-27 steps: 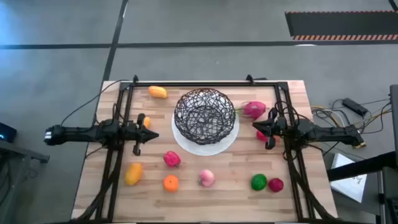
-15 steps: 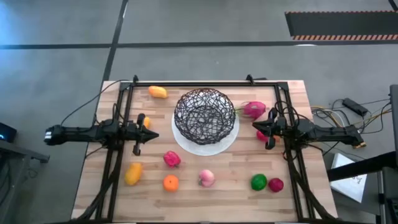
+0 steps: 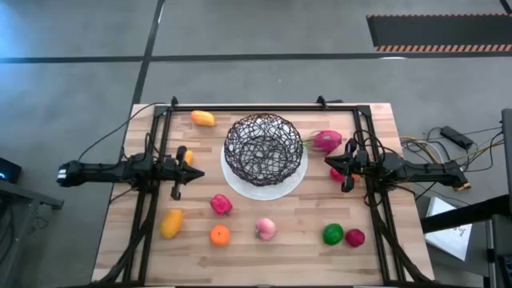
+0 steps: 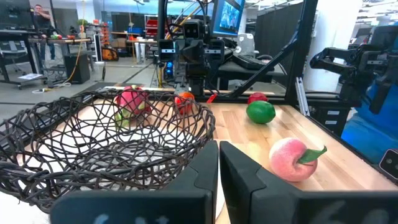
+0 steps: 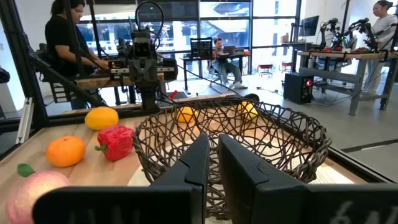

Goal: Build produce basket

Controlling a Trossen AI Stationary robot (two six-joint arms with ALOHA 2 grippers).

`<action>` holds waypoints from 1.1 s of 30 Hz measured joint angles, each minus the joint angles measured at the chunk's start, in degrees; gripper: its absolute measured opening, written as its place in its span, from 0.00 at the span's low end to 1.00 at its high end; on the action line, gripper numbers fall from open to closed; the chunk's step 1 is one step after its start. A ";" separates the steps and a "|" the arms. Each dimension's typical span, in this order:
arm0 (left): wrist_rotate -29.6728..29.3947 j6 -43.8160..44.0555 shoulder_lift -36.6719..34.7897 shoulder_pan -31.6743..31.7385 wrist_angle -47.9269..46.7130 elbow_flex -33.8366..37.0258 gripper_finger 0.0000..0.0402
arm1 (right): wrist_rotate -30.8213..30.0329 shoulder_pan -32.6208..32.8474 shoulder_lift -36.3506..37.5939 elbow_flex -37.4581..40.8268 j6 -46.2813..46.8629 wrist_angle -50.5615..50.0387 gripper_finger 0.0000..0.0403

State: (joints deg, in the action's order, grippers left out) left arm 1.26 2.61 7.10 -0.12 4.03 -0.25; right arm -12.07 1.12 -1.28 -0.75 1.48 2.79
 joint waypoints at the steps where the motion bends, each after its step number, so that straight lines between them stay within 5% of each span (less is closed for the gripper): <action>1: 0.00 0.00 0.00 0.00 0.00 0.00 0.00 | 0.01 -0.02 0.00 0.00 0.00 0.01 0.07; 14: -0.38 -0.13 0.02 0.01 0.11 0.00 0.00 | 0.02 -0.02 -0.02 0.00 0.00 0.00 0.07; 19: -9.09 0.04 0.24 0.11 5.54 0.00 0.00 | 0.02 -0.02 0.00 0.00 0.00 0.02 0.07; 33: -6.96 5.68 5.33 0.03 22.69 -0.05 0.00 | 0.01 0.00 -0.02 0.00 0.00 0.02 0.07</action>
State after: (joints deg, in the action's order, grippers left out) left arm -5.70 8.29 12.43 -0.09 26.72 -0.30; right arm -12.06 1.13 -1.30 -0.75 1.48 2.81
